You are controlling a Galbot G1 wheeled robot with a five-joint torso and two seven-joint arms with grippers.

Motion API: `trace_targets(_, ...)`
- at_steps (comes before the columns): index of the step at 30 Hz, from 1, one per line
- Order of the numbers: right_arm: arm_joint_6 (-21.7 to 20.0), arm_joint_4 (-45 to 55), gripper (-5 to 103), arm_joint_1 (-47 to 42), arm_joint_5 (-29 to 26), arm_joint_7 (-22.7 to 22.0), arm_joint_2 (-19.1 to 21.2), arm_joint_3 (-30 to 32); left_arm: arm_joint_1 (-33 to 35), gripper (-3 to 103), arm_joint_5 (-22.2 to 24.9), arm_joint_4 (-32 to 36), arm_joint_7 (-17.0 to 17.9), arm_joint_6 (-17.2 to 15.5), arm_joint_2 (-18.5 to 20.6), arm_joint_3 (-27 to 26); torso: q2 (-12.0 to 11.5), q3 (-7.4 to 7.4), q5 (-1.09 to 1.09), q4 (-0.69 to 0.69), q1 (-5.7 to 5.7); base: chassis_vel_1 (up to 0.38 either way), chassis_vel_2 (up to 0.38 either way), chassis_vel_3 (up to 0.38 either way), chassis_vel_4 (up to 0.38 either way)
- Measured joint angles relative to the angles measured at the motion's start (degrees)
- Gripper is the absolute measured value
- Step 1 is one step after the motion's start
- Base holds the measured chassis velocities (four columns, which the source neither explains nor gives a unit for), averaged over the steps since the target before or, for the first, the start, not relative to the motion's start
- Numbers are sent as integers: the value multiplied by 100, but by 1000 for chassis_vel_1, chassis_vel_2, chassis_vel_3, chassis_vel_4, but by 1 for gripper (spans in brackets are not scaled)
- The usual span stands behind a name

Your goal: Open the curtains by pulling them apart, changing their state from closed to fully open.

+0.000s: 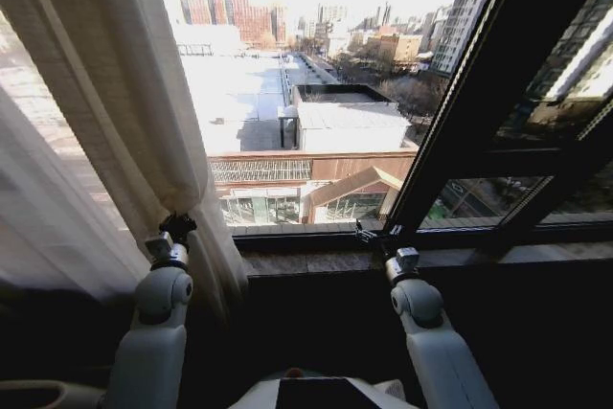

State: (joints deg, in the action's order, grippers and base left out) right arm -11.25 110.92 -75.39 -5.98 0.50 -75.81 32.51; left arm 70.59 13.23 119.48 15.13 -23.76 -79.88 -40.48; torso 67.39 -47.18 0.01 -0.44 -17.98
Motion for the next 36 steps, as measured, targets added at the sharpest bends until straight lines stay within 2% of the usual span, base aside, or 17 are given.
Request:
trace_targets(6, 31, 46, 100, -41, 0, 15, 22, 34, -36, 2, 385, 144, 371, 12, -154, -607, 0, -1, 0, 0, -1, 0, 0, 0, 0)
trace_targets(11, 38, 76, 100, -53, 0, 29, 30, 29, -56, 2, 561, 156, 428, 17, -131, -1049, 0, 0, 0, 0, -1, 0, 0, 0, 0)
trace_targets(15, 52, 89, 100, -65, 4, 48, 56, 17, -24, 2, 941, 85, 437, 18, 28, -1706, 0, 0, 0, 0, -1, 0, 0, 0, 0)
trace_targets(22, 66, 88, 100, -69, 16, 123, 71, -6, -47, 2, 1390, -257, 438, 19, 315, -2367, 0, 0, 0, 0, 0, 0, 0, 0, 0)
trace_targets(25, 81, 77, 100, -73, 20, 139, 64, -19, -130, 2, 1645, -501, 554, 20, 463, -2743, 0, 0, 0, 0, -1, 0, 0, 0, 0)
trace_targets(36, 119, -18, 100, -82, 23, 152, 47, -25, -360, 2, 1944, -1340, 804, 202, 885, -3565, 0, 0, -1, 0, 0, 0, 0, 0, 0)
